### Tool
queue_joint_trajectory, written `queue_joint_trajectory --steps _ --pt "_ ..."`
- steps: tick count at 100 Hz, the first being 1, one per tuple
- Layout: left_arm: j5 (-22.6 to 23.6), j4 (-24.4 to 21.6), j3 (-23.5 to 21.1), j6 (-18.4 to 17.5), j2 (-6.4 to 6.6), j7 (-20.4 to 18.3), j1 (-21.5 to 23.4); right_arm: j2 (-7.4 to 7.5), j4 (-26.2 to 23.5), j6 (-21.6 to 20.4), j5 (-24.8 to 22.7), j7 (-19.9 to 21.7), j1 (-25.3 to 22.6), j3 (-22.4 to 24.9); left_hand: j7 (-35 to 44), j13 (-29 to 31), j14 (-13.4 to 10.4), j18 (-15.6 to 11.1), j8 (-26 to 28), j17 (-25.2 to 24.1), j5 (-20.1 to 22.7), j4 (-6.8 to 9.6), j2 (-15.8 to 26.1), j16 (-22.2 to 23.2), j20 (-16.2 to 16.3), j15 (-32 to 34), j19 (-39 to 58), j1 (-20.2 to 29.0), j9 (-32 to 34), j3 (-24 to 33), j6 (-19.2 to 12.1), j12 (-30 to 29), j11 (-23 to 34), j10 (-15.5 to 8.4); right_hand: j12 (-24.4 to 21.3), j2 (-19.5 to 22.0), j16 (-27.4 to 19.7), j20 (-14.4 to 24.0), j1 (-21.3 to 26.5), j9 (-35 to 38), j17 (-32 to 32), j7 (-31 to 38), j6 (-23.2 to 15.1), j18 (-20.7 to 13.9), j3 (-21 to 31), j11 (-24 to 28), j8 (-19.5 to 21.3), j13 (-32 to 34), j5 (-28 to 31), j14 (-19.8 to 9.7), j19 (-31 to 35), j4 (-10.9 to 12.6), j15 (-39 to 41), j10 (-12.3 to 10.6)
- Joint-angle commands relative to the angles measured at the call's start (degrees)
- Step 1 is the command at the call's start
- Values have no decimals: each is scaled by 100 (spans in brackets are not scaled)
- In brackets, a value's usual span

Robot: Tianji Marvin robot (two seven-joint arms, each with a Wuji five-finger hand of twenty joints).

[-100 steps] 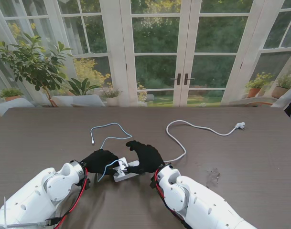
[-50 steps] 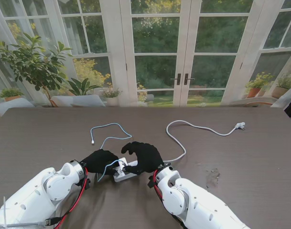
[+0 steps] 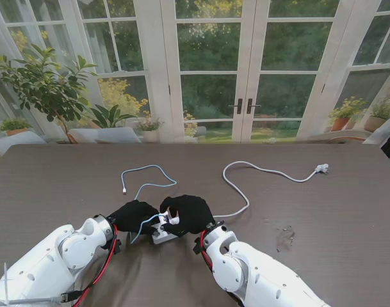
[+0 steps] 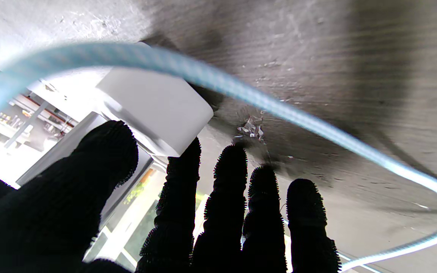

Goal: Set up the charging station

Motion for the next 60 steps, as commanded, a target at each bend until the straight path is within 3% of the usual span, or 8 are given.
queue_joint_trajectory --steps 1,6,11,23,28,43,60 --pt "15 118 61 3 -19 -209 102 -54 13 30 -20 60 2 -27 103 467 347 -211 60 -11 187 94 -71 233 117 549 234 -235 174 -38 -224 57 56 -9 72 -132 -5453 122 200 254 139 581 -40 -104 228 -48 102 263 227 -118 326 25 150 -205" --pt "10 117 58 4 -20 -210 105 -63 16 56 -12 58 7 -34 105 464 367 -211 61 -2 196 95 -71 233 120 547 240 -230 185 -42 -216 59 59 -5 78 -127 -5443 118 263 403 207 591 -60 -109 247 -62 99 347 403 -145 357 34 154 -210" --pt "5 118 56 4 -20 -210 105 -72 23 68 4 59 11 -41 104 477 360 -209 61 3 198 97 -65 235 124 551 245 -232 183 -44 -217 58 56 -13 167 -215 -5368 63 431 611 275 741 -149 -96 226 -145 -410 466 546 -141 412 -512 137 -225" --pt "2 116 49 0 -20 -212 112 -94 53 75 6 24 27 -73 101 480 368 -204 61 7 209 98 -54 236 134 550 255 -232 197 -57 -206 58 55 -6 212 -399 -5324 31 704 1036 495 1193 -297 -126 215 -218 -958 768 778 -212 484 -1019 125 -254" --pt "1 111 43 -1 -18 -219 116 -109 70 75 23 8 30 -83 96 479 360 -208 60 6 206 98 -47 237 137 549 258 -234 200 -63 -217 58 53 -7 267 -468 -5246 22 828 1192 592 1413 -374 -139 215 -242 -1127 814 851 -240 508 -1115 210 -265" --pt "-7 98 21 -3 -15 -234 133 -160 145 48 92 -32 46 -115 85 481 370 -206 59 10 205 99 -32 240 151 551 268 -241 210 -81 -208 60 50 0 361 -361 -5061 1 1190 1663 983 1801 -496 -226 313 -359 -1417 844 1115 -314 557 -1079 680 -251" --pt "-37 99 16 -13 -14 -257 140 -218 220 32 198 -50 64 -139 74 481 374 -208 58 13 206 98 4 243 163 553 275 -261 211 -119 -201 61 46 5 386 -238 -4960 -23 1413 1991 1381 1877 -428 -420 485 -453 -1420 855 1363 -427 522 -964 1068 -182"
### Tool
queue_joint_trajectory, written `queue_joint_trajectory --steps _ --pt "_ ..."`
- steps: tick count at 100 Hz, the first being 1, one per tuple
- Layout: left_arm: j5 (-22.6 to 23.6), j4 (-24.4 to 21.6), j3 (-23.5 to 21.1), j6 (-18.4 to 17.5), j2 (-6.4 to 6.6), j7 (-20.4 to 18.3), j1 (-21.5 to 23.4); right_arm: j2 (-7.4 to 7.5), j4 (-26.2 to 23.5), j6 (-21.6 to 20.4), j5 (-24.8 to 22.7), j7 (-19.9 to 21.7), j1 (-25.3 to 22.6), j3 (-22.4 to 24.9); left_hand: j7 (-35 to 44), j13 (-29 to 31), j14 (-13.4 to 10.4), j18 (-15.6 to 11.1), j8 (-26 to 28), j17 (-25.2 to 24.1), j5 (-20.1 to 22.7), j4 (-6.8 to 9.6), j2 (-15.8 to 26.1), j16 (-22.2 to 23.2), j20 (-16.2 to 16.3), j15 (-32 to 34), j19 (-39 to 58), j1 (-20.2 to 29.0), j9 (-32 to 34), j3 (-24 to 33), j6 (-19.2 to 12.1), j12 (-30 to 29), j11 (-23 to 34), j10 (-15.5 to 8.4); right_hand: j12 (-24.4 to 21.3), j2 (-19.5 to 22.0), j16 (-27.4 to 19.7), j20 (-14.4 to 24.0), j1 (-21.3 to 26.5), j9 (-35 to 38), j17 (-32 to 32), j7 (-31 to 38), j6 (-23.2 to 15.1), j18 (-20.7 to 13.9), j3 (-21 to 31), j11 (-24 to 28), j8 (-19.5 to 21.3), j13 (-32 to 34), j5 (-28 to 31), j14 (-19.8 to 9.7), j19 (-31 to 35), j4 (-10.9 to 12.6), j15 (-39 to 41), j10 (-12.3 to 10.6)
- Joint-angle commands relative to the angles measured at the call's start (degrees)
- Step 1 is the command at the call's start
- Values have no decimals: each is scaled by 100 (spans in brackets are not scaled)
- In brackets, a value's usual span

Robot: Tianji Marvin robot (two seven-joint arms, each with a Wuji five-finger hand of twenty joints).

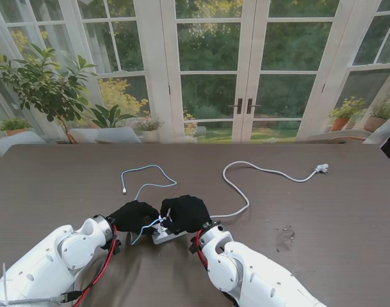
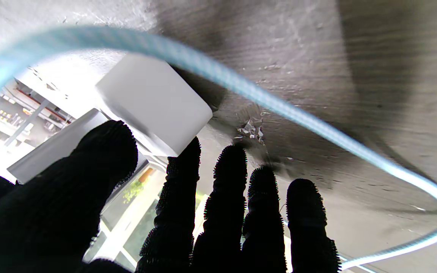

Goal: Set up the charging station

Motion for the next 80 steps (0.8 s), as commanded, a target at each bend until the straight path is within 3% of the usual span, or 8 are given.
queue_joint_trajectory --steps 1,43,80 --pt "12 104 53 -4 -11 -215 120 -48 27 -21 25 96 -16 -36 73 483 416 -209 58 12 205 98 8 244 103 649 213 -261 207 -108 -199 61 46 6 95 -22 -4953 -16 162 372 207 702 -175 -271 279 -47 7 183 374 -210 242 24 281 -102" --pt "-64 89 40 -14 0 -316 125 -70 68 -108 309 409 47 -27 51 481 421 -216 58 -6 202 107 112 253 143 648 222 -269 224 -189 -190 72 46 14 611 -370 -4482 374 438 817 946 709 -16 -703 758 -83 303 187 661 -478 498 -8 1313 106" --pt "-55 16 -7 12 18 -384 185 -82 217 -132 658 840 145 -54 46 506 421 -233 64 16 218 117 108 273 213 674 285 -251 251 -212 -182 84 50 15 878 -72 -4434 500 559 704 938 691 186 -507 782 -73 501 182 550 -452 481 114 1374 250"
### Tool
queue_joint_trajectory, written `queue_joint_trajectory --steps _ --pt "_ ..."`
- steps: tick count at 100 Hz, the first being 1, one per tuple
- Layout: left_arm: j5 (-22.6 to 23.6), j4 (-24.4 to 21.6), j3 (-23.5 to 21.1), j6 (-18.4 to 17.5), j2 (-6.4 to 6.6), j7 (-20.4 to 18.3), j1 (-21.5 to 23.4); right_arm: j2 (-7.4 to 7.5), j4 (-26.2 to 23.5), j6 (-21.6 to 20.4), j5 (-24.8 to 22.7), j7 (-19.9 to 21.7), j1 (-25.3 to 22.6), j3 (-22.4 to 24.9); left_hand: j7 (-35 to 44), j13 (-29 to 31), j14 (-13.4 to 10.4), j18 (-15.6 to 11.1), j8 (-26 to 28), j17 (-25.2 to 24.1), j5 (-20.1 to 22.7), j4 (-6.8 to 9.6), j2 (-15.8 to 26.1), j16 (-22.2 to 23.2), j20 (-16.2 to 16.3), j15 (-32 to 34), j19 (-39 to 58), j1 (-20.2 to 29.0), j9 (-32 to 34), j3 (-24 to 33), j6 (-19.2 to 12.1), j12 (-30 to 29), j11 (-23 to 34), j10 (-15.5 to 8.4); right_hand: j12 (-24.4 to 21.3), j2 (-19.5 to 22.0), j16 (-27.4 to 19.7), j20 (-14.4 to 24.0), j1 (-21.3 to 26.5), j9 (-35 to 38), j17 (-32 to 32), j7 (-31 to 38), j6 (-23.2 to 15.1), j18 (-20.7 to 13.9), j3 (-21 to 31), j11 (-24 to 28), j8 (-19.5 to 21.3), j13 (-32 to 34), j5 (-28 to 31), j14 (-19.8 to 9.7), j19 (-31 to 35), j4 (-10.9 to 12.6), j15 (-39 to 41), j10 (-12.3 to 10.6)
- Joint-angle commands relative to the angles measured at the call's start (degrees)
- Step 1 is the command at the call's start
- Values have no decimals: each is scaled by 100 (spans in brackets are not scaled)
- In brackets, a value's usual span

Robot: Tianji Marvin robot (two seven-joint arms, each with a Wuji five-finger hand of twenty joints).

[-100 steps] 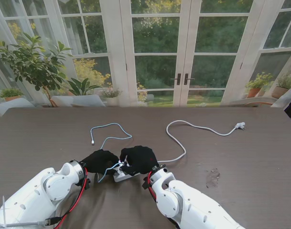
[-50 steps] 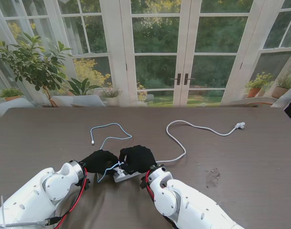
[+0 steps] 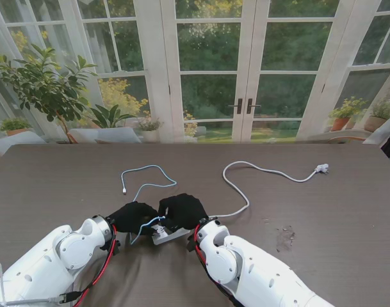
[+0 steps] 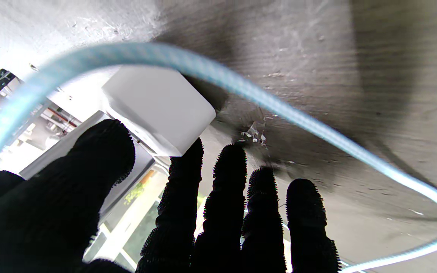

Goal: Set up the charging station

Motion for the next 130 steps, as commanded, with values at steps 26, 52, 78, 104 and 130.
queue_joint_trajectory --steps 26,52,78,104,130 --pt "105 86 75 -23 16 -208 124 68 34 55 228 518 -52 56 205 612 430 -228 94 89 323 109 -175 362 169 984 262 -179 280 149 -331 170 164 -32 255 243 -4455 116 489 195 139 692 26 -89 440 -67 383 116 104 -300 240 265 130 265" --pt "371 167 194 -41 -13 115 53 113 80 53 324 716 -29 89 1056 1165 471 -158 306 409 515 -578 -768 915 394 1712 746 485 789 -20 -652 1086 956 -301 289 262 -4474 105 460 157 127 699 -17 -96 444 -68 466 114 54 -297 193 255 86 255" --pt "516 273 394 31 -46 356 -49 94 143 45 423 734 -51 110 2049 1676 528 84 -46 760 580 -577 -931 1432 788 2358 1119 961 1320 -133 -809 2885 1409 -497 291 282 -4478 107 451 152 128 712 5 -66 415 -79 496 117 31 -260 181 256 77 268" --pt "704 289 537 119 -42 482 -102 140 140 62 394 814 -58 123 3528 2380 519 305 -545 1236 1024 -570 -1043 1808 1176 3013 1483 1293 2074 164 -1100 3709 1735 -797 272 304 -4480 103 432 151 125 734 -21 -63 400 -79 473 115 21 -240 168 260 74 256" --pt "744 274 543 101 -27 457 -100 145 316 -24 413 885 -13 80 3809 2522 509 316 -1220 1313 1116 -600 -1164 1909 1272 3134 1541 1300 2209 211 -1124 3726 1819 -818 264 306 -4484 97 425 140 118 751 -29 -64 403 -69 460 115 10 -239 152 258 65 254"
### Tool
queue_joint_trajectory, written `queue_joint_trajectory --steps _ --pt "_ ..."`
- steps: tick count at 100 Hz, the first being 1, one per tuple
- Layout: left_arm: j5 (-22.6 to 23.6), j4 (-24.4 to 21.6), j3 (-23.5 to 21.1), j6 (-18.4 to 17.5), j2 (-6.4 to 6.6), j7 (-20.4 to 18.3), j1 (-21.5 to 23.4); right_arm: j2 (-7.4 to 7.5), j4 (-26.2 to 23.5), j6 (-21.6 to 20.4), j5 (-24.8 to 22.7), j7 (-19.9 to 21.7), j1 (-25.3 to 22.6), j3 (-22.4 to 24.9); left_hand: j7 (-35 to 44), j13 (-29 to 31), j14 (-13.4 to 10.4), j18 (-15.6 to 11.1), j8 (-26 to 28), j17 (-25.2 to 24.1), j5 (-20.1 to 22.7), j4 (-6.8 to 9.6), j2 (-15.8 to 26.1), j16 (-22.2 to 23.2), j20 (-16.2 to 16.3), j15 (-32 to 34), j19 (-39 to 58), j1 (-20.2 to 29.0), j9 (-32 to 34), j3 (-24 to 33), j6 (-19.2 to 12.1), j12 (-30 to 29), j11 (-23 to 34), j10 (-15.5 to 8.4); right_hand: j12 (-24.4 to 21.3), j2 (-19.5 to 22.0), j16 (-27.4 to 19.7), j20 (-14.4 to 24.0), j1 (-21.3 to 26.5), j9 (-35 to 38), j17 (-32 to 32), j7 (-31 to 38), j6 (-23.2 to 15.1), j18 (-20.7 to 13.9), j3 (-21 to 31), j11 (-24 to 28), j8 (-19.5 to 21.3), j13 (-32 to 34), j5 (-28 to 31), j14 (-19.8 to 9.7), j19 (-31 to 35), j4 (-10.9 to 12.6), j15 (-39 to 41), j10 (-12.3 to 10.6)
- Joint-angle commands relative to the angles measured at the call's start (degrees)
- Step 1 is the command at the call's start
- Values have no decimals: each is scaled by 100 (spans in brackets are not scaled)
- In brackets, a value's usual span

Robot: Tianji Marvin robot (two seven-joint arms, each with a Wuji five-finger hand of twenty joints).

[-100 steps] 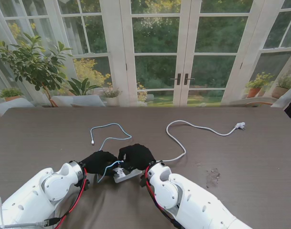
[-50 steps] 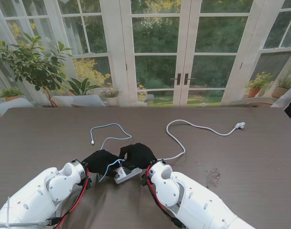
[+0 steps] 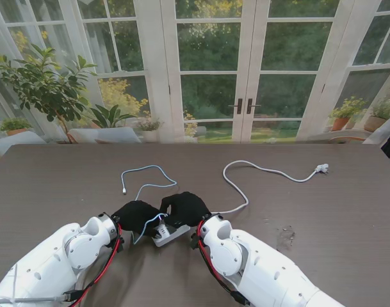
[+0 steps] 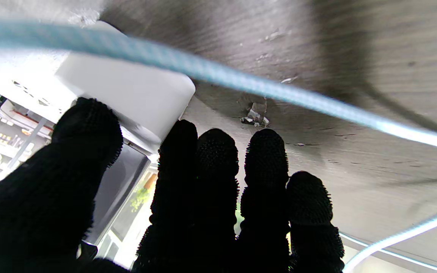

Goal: Set up the charging station

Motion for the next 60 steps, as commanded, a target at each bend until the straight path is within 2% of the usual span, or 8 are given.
queue_joint_trajectory --steps 1,60 --pt "95 142 89 26 -31 -237 148 69 336 29 -31 182 -89 -90 649 112 146 -4 51 0 475 486 -544 117 143 229 238 1122 166 445 -907 105 102 -214 16 65 -4484 80 513 151 117 751 453 -66 411 -97 97 114 350 -239 150 259 64 252" --pt "167 68 -4 -11 3 -320 195 82 674 -197 64 309 -71 -122 739 97 142 -58 -101 -33 476 458 -552 180 195 305 249 1115 152 437 -931 154 156 -217 27 23 -4456 99 513 149 135 798 423 -130 475 -28 105 118 363 -275 184 246 111 238"
